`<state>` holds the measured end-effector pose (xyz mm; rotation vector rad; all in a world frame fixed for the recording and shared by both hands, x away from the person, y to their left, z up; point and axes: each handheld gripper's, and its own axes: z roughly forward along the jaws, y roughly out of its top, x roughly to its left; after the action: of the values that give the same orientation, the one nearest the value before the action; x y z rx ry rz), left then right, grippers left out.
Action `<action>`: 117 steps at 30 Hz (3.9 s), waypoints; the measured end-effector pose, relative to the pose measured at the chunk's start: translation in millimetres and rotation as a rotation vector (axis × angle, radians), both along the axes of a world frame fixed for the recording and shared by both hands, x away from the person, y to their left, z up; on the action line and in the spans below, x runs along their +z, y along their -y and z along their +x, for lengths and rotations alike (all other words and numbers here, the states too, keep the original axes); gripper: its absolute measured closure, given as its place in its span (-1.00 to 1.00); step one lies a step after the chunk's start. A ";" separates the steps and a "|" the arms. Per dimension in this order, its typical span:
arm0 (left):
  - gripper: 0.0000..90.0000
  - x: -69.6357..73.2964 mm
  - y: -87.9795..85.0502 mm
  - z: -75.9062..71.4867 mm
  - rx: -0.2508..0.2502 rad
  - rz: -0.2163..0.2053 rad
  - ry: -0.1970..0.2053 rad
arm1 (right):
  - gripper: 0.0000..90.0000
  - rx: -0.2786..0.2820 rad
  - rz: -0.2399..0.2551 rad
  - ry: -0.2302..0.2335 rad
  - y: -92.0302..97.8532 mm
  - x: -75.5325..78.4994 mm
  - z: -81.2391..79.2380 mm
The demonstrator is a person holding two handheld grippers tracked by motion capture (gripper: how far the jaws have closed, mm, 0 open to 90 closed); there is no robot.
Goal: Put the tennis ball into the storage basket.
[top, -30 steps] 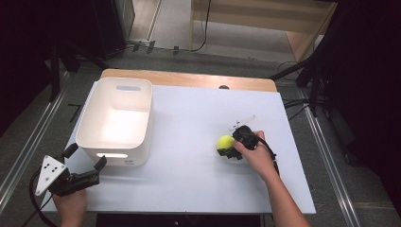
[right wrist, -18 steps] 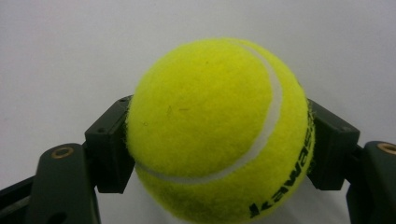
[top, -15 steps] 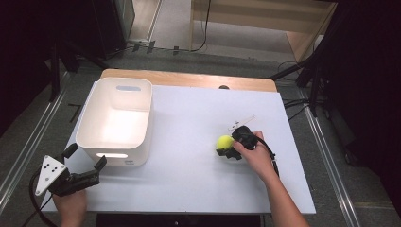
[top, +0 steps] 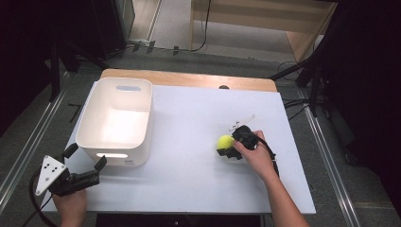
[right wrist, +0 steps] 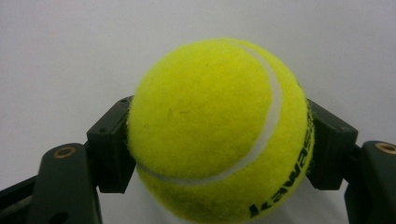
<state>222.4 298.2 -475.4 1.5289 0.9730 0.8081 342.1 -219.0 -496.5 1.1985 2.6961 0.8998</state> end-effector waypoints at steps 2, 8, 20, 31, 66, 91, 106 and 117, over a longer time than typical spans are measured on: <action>-1.00 0.0 0.0 0.0 0.000 0.000 0.001 | -0.48 0.004 0.001 -0.002 0.5 0.7 0.1; -1.00 0.1 0.0 -0.1 0.000 0.001 0.000 | -0.48 0.006 0.007 0.000 1.3 3.3 -0.2; -1.00 0.0 -0.3 0.0 -0.002 -0.005 0.003 | -0.48 0.019 0.020 0.008 -0.1 14.8 1.7; -1.00 0.1 -0.4 -0.3 -0.001 -0.006 0.002 | -0.48 0.046 0.028 0.005 -7.9 25.0 5.7; -1.00 0.3 -1.4 -0.7 -0.003 -0.016 0.003 | -0.48 0.131 0.028 0.040 -45.2 66.3 24.3; -1.00 0.3 -1.5 -0.6 -0.005 -0.018 0.003 | -0.47 0.196 0.024 0.056 -70.3 88.1 33.8; -1.00 0.5 -1.7 -0.6 -0.007 -0.018 0.001 | -0.47 0.226 0.027 0.058 -86.0 94.8 36.9; -1.00 0.4 -1.6 -0.5 -0.008 -0.019 0.002 | -0.47 0.243 0.027 0.061 -96.7 100.1 38.7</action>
<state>221.9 299.8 -475.0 1.5147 0.9697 0.7923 380.9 -122.3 -396.4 0.8429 2.8305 0.9843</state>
